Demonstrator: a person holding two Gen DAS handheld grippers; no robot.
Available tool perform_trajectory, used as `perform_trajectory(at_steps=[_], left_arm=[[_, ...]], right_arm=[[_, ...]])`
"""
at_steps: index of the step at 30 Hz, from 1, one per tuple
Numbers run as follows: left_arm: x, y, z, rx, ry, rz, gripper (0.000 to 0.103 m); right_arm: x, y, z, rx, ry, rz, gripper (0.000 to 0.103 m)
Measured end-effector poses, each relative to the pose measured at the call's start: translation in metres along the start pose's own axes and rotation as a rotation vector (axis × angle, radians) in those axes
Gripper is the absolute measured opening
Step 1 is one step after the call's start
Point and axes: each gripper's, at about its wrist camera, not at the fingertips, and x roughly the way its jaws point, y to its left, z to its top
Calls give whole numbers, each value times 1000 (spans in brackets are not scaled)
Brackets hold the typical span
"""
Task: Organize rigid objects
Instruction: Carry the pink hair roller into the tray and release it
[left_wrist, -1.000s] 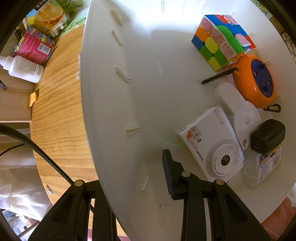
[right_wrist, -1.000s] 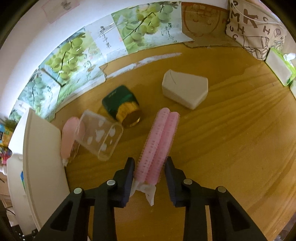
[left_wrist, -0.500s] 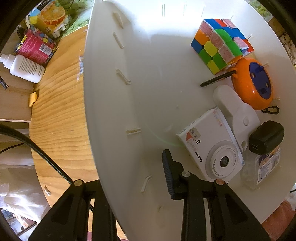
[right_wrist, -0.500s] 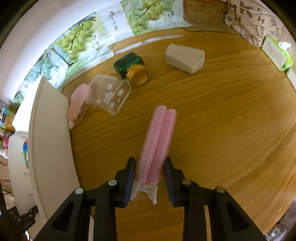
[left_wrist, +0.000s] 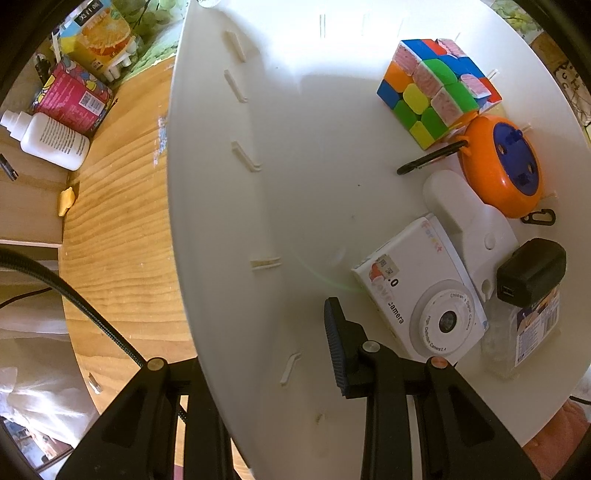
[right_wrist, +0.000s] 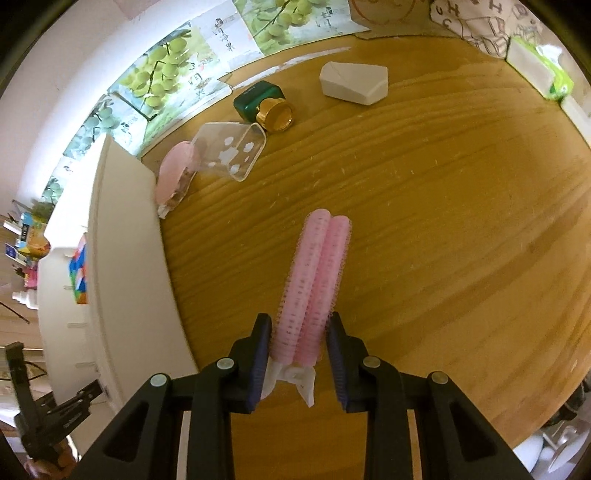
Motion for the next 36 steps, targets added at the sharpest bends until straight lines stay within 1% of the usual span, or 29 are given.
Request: perform_trajectory(at_steps=[9,15,19,27,31,36], left_arm=[[-1,-2,-3,16,-6,1,32],[-2,-2,-3,16,-8,-1,32],[-3,-1,-3,19,-10,-2,32],[-2,2,-2,14,-10,-8,32],[-3,4,-2,11,-12,-10,32],[-3,6,-2,5,-12,-12,32]], right_arm=[[-31,9,-14,-7,-48,58,30],[-49,22,-16,-43,-83,65,30],[-57,34,-14,-67,-93,104,30],[-72,71,-14,-179,-136,121,30],[-78,96,-14,-275,-177,98,30],[-78,119,-16,-358,-189,129,30]])
